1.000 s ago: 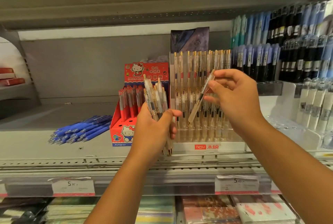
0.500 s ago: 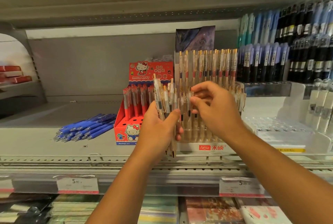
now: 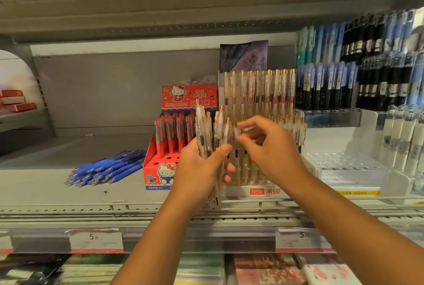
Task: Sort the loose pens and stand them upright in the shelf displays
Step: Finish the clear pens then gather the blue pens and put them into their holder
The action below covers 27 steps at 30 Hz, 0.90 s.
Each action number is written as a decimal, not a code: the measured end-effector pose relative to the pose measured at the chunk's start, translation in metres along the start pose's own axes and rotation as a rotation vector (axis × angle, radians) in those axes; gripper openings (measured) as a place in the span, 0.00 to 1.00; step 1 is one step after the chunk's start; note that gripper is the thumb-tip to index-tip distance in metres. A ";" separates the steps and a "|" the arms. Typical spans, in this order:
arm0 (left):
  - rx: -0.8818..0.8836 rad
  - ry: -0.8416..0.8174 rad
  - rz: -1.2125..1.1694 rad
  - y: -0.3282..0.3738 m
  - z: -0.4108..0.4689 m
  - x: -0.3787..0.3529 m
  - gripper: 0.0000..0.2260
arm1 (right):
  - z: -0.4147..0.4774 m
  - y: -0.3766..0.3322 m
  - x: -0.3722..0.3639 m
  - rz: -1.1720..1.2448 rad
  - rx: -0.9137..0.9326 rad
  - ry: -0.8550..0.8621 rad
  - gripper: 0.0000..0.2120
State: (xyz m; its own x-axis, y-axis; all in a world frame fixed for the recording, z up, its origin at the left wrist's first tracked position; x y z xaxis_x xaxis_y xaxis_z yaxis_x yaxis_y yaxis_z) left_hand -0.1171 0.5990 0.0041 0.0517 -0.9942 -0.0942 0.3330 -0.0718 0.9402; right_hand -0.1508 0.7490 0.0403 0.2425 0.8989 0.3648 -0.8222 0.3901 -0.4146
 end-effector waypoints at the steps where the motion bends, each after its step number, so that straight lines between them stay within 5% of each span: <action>1: 0.000 -0.001 -0.001 0.000 0.000 0.000 0.07 | -0.001 0.000 0.002 -0.008 -0.004 -0.001 0.10; 27: 0.029 -0.133 -0.012 0.000 -0.005 -0.010 0.09 | -0.014 -0.009 -0.002 0.537 -0.399 0.058 0.09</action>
State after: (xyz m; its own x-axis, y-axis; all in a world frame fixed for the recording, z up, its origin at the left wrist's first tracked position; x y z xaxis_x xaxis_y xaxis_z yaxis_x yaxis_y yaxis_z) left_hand -0.1131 0.6093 0.0034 -0.0777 -0.9950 -0.0629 0.3055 -0.0838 0.9485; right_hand -0.1364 0.7467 0.0314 -0.1102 0.9937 -0.0186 -0.5860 -0.0801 -0.8064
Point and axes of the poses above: each hand's wrist, its own z-axis towards the middle knuckle, its own x-axis out of the back of the hand, y = z × x, the point moved 6 cm from there along z, towards the middle knuckle, and after that the axes turned 11 degrees about x, right-handed, at the moved point
